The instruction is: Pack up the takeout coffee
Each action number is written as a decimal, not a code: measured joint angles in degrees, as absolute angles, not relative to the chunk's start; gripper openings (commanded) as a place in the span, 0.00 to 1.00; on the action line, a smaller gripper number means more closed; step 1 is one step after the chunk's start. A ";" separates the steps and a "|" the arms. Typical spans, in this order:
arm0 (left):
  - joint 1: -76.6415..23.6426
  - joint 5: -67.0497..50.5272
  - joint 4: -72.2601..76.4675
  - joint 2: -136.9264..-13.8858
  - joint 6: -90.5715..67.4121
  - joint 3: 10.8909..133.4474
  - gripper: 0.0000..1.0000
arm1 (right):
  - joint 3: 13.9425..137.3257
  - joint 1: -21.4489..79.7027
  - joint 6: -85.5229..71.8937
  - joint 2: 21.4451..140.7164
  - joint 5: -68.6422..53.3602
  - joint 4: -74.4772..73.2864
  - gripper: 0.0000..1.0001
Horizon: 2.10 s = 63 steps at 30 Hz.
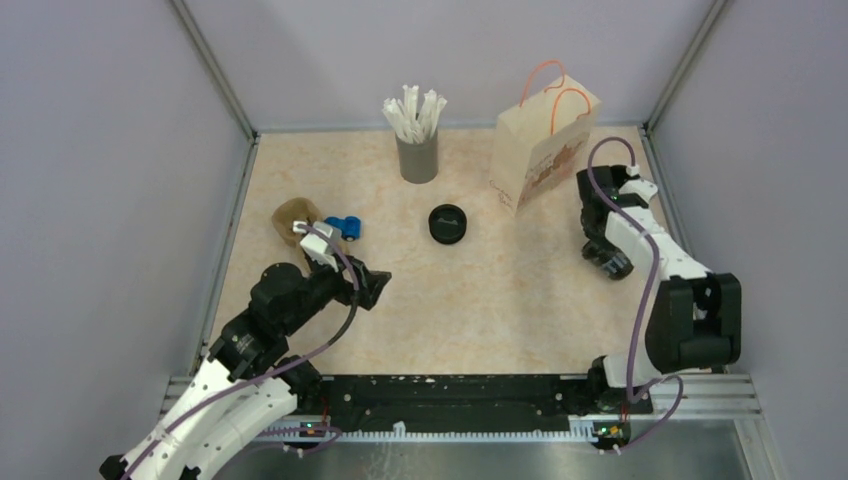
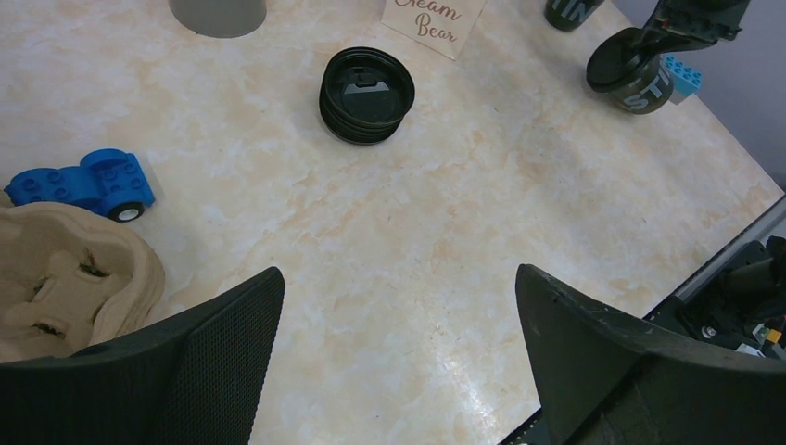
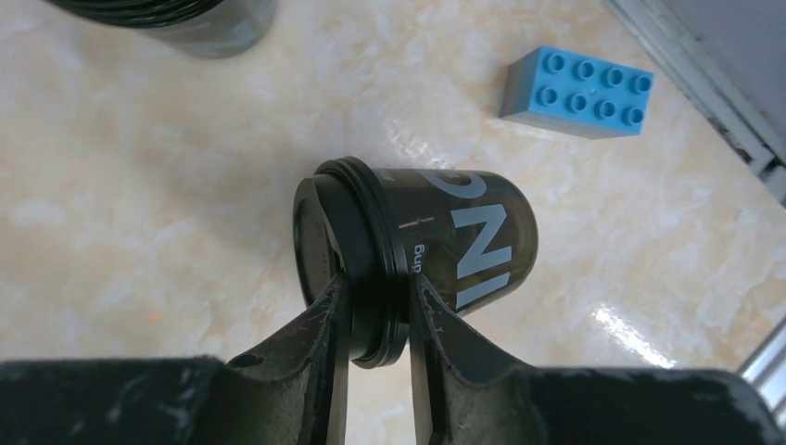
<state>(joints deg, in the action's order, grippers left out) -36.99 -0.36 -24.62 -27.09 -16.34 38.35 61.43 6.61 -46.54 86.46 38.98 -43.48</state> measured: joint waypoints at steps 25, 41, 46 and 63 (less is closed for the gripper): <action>-36.84 -16.03 -9.30 -52.66 -25.28 39.42 0.96 | 31.48 6.61 -45.21 63.48 -17.04 -2.13 0.23; -36.84 -16.53 -1.89 -61.65 -25.28 42.33 0.98 | 31.03 6.04 -46.30 62.43 -16.29 -3.11 0.33; -36.84 -15.40 -2.48 -61.12 -24.14 42.46 0.99 | 31.31 5.43 -46.52 62.43 -14.76 -5.04 0.37; -36.84 -10.61 -12.12 -53.45 -17.32 46.22 0.99 | 41.54 5.08 -40.56 56.51 -9.50 -20.23 0.47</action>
<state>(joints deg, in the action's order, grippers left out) -36.84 -10.61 -12.12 -53.45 -17.32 46.22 41.54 5.08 -40.56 56.51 -9.50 -20.23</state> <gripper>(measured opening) 0.987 0.445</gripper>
